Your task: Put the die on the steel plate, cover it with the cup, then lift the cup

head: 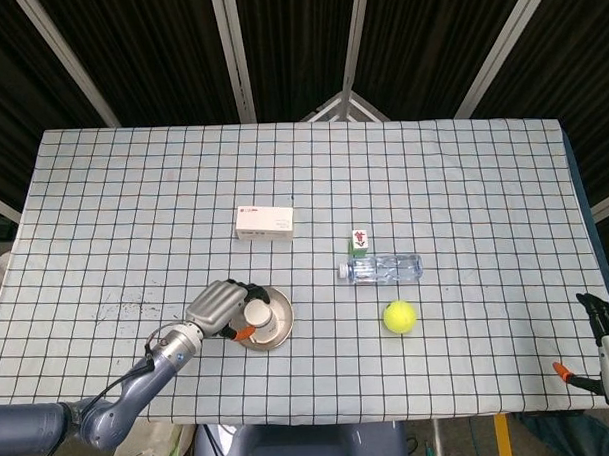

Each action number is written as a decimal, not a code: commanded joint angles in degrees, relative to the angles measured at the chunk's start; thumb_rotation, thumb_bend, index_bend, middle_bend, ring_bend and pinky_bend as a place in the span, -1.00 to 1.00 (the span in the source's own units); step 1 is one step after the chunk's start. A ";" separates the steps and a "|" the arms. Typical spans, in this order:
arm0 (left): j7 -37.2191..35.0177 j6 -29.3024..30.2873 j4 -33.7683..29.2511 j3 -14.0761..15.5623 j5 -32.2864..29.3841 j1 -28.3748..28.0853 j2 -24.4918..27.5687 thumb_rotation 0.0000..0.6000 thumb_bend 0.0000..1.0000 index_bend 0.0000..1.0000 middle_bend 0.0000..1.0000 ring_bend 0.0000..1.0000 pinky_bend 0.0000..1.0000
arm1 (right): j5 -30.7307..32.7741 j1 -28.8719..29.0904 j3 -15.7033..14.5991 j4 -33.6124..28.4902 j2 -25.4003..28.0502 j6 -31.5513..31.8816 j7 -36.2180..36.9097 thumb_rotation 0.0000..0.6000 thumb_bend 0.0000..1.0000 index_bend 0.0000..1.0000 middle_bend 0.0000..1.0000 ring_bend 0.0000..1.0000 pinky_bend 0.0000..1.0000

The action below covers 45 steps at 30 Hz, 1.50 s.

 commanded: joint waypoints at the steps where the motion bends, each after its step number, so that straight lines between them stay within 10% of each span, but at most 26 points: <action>1: 2.46 1.31 1.85 0.22 0.24 -0.57 -0.80 1.00 -0.04 -0.11 -0.13 -0.31 -0.43 | 0.10 -0.02 0.01 -0.07 -0.03 0.03 -0.10 1.00 -0.92 -0.78 -0.75 -0.77 -0.91; 27: 6.42 13.78 17.84 0.46 18.09 -1.62 -16.79 1.00 -0.01 -0.06 -0.11 -0.31 -0.40 | 0.47 0.23 -0.10 0.21 -0.08 -0.85 0.29 1.00 -0.92 -0.79 -0.75 -0.77 -0.91; 45: 1.73 5.89 5.33 5.34 16.10 0.02 -6.05 1.00 -0.01 -0.05 -0.10 -0.31 -0.39 | 0.17 0.00 -0.11 -0.30 0.32 -0.32 0.82 1.00 -0.92 -0.79 -0.75 -0.77 -0.91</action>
